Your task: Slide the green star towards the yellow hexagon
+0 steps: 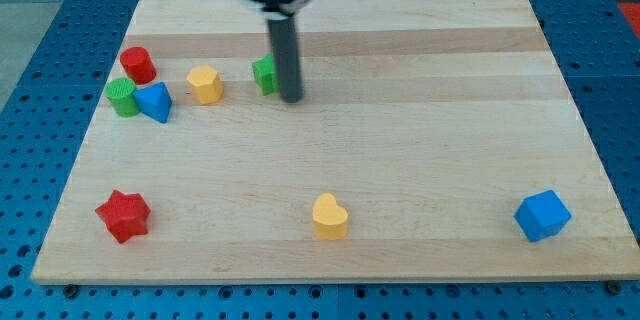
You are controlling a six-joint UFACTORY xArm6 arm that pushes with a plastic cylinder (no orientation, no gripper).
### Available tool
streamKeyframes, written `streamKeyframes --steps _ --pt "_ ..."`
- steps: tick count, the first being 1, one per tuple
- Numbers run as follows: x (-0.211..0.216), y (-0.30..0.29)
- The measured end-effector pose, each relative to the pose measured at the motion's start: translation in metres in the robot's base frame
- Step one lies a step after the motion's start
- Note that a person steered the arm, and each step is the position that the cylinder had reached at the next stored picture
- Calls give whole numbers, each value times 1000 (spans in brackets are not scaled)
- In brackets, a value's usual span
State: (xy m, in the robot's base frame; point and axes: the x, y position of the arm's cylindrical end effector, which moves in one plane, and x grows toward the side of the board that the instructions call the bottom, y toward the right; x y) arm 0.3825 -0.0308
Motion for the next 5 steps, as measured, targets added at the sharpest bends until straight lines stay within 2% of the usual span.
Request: streamKeyframes --steps 1,4,5 --pt "-39 10" --pt "-49 -10" --pt "-41 -69"
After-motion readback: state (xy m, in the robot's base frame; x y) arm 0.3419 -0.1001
